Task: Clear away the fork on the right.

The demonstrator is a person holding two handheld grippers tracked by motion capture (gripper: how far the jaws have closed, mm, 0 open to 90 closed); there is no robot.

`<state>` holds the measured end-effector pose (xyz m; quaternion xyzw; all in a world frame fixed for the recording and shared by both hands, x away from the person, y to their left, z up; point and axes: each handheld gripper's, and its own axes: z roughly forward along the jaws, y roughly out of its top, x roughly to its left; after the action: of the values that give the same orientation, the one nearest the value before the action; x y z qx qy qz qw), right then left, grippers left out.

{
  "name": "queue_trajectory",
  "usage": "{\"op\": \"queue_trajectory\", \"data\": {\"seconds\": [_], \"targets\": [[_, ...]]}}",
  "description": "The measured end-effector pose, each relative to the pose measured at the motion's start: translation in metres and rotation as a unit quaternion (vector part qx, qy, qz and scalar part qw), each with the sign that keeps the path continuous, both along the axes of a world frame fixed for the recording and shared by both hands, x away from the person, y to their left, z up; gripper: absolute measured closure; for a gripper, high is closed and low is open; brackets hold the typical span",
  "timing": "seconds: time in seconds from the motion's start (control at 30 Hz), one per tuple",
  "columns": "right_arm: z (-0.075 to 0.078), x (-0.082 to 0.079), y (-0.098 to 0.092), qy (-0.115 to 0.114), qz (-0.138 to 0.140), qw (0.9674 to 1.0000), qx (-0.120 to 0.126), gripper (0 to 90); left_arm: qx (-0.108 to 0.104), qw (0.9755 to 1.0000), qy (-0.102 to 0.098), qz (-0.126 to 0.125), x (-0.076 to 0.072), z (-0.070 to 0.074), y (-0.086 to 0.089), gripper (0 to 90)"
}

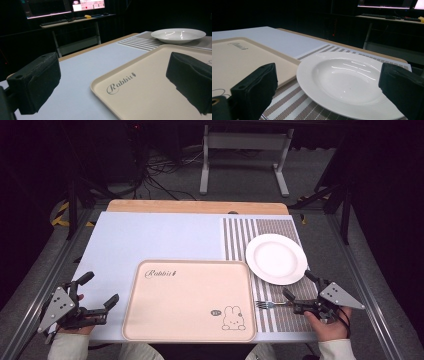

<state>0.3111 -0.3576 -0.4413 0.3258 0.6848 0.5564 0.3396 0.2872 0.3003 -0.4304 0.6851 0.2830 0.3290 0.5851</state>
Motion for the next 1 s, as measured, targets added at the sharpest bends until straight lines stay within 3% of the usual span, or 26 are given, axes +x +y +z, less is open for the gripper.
{"op": "queue_trajectory", "data": {"seconds": [0.47, 0.67, 0.9, 1.0], "targets": [[0.0, 0.0, 0.0, -0.001, 0.004, 1.0, -0.001, 3.2, 0.003, 1.0, 0.001, 0.0, -0.001, 0.0, 0.0, 0.3], [-0.001, 0.002, 0.002, 0.015, 0.015, 0.9998, 0.003, 3.3, 0.003, 1.0, 0.001, 0.001, 0.0, 0.0, 0.0, 0.3], [0.012, 0.01, 0.005, 0.025, 0.028, 0.9991, 0.02, 3.4, 0.005, 1.0, 0.002, 0.002, -0.001, 0.001, 0.0, 0.3], [0.018, 0.016, 0.008, 0.027, 0.04, 0.9988, 0.013, 3.4, 0.003, 1.0, 0.001, 0.002, -0.001, 0.001, 0.0, 0.3]]}}
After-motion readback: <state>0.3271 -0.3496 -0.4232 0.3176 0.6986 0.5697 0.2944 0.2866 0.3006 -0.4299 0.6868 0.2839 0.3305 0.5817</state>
